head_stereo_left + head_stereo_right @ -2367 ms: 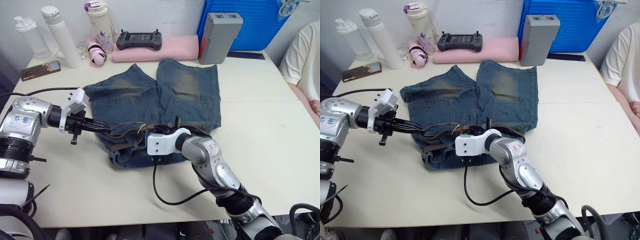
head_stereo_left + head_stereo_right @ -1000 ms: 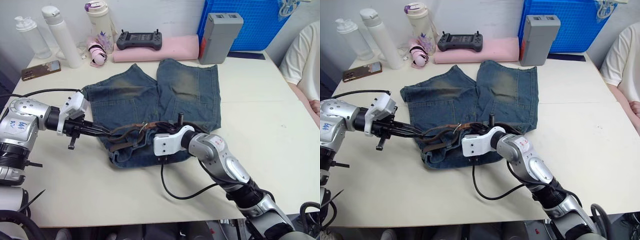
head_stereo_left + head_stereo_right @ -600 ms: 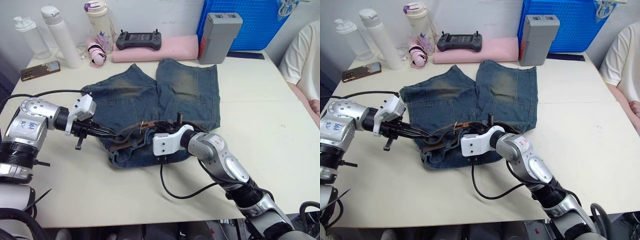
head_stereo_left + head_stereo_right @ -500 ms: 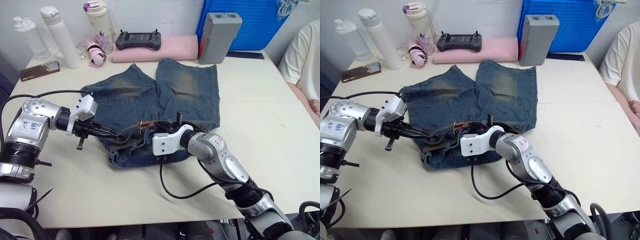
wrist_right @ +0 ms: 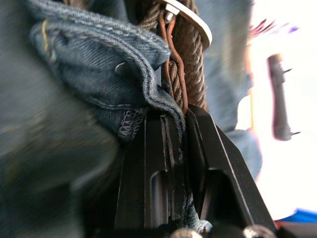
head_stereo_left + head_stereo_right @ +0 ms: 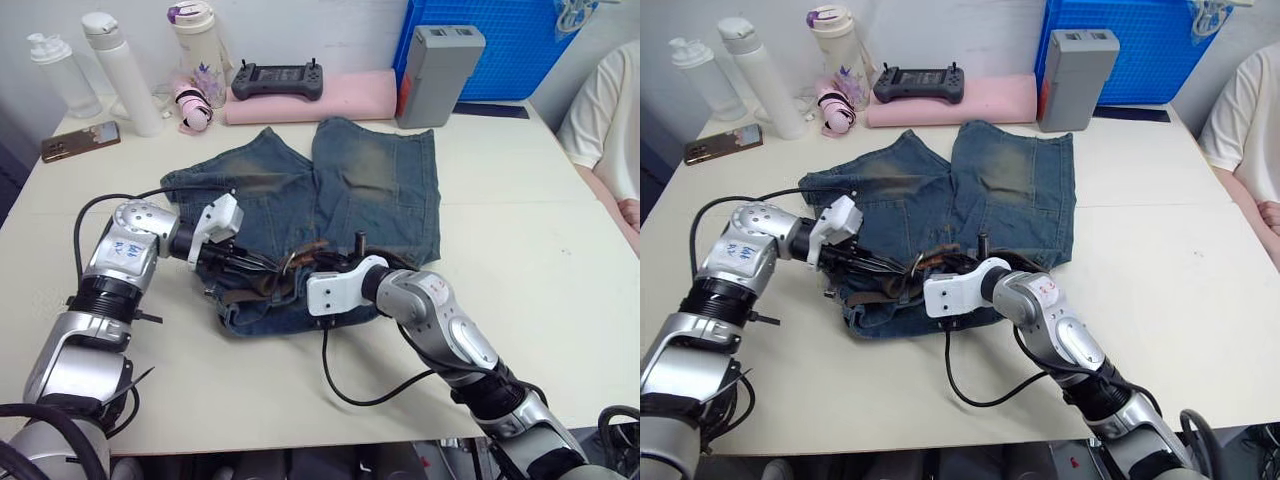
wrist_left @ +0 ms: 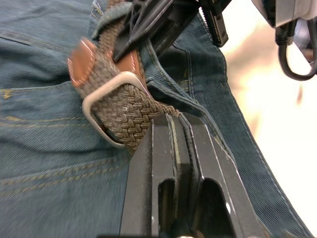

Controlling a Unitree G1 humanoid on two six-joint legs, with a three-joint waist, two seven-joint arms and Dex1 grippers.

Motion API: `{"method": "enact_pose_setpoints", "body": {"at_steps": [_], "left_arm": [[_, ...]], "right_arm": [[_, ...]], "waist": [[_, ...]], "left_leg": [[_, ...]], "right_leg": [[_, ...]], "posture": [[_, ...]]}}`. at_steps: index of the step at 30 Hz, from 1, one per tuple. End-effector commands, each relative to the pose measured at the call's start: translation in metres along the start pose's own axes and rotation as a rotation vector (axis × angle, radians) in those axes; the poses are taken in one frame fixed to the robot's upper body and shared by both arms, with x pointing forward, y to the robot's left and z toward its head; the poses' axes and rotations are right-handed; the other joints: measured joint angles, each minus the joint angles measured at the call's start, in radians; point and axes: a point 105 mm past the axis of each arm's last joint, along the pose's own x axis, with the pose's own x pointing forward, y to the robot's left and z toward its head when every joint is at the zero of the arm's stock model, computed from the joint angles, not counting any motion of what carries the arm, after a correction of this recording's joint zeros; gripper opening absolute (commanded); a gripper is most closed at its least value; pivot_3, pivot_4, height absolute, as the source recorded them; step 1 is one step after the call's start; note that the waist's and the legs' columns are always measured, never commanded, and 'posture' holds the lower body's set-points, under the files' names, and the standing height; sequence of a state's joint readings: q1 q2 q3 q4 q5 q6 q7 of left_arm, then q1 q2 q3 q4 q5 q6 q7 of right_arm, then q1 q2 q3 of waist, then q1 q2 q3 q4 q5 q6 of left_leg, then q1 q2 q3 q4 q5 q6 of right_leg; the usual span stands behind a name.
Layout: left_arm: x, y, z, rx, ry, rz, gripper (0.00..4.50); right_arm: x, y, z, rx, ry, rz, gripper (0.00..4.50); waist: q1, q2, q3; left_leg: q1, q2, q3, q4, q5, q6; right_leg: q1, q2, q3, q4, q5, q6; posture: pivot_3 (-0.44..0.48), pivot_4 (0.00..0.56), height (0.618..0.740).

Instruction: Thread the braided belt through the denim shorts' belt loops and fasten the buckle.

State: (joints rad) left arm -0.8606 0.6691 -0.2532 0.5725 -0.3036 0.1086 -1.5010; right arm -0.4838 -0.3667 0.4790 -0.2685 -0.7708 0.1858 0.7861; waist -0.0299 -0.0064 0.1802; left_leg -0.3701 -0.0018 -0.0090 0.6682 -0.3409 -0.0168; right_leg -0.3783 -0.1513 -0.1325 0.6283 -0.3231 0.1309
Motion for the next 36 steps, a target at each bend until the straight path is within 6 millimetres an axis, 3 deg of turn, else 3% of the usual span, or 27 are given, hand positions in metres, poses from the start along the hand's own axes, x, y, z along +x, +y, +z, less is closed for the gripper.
{"method": "enact_pose_setpoints", "body": {"at_steps": [1,2,9,15,20,25,31,36], "left_arm": [[0.006,0.0,0.009,0.052,-0.011,-0.041,0.0],[0.008,0.001,0.009,0.054,-0.012,-0.042,0.0],[0.012,0.003,-0.007,0.072,0.048,-0.028,0.0],[0.016,0.003,-0.009,0.068,0.031,-0.023,0.0],[0.021,0.003,-0.009,0.065,0.014,-0.018,0.0],[0.024,0.003,-0.008,0.069,0.005,-0.019,0.0],[0.023,0.003,-0.005,0.079,-0.005,-0.015,0.0],[0.022,0.002,-0.003,0.087,-0.007,-0.013,0.0]], "right_arm": [[-0.007,0.01,-0.001,0.028,0.024,0.051,0.08],[-0.008,0.011,-0.002,0.04,0.034,0.055,0.08],[-0.025,0.012,-0.01,0.143,0.071,0.069,3.05],[-0.054,0.003,-0.005,0.265,0.016,0.102,3.05],[-0.074,-0.032,-0.003,0.391,-0.064,0.038,3.05],[-0.063,-0.055,-0.003,0.397,-0.1,-0.039,3.05],[-0.045,-0.034,-0.017,0.19,-0.012,-0.013,3.05],[-0.033,-0.029,-0.028,0.104,0.021,-0.059,3.05]], "waist": [[0.001,0.0,0.0],[0.003,0.0,0.0],[0.004,0.0,0.0],[0.008,0.0,0.0],[0.011,0.0,0.0],[0.017,0.0,0.0],[0.026,0.0,0.0],[0.024,0.0,0.0]], "left_leg": [[0.0,0.0,0.0,0.0,0.0,0.0],[0.0,0.0,0.0,0.001,0.0,0.0],[0.0,0.0,-0.001,0.001,0.0,0.0],[0.0,-0.001,-0.001,0.002,0.0,0.0],[-0.001,0.0,-0.001,0.004,0.0,0.0],[-0.001,0.0,-0.001,0.005,0.0,0.0],[-0.001,-0.001,0.0,0.006,-0.001,0.001],[-0.001,0.0,0.001,0.006,-0.001,0.002]], "right_leg": [[0.0,0.0,0.0,0.0,0.0,0.0],[0.0,0.0,0.0,0.0,0.0,0.0],[0.001,0.0,0.0,0.0,0.0,0.0],[0.001,0.0,0.0,0.0,0.0,0.0],[0.002,0.0,0.0,0.0,0.0,0.0],[0.002,0.0,0.0,0.0,0.0,0.0],[0.002,0.0,0.0,0.0,0.0,0.0],[0.001,0.0,0.0,0.0,0.0,0.0]], "posture": [[0.0,0.15,0.714],[0.0,0.15,0.714],[0.0,0.15,0.714],[0.0,0.15,0.714],[0.0,0.15,0.714],[0.0,0.15,0.714],[0.0,0.15,0.714],[0.0,0.15,0.714]]}}
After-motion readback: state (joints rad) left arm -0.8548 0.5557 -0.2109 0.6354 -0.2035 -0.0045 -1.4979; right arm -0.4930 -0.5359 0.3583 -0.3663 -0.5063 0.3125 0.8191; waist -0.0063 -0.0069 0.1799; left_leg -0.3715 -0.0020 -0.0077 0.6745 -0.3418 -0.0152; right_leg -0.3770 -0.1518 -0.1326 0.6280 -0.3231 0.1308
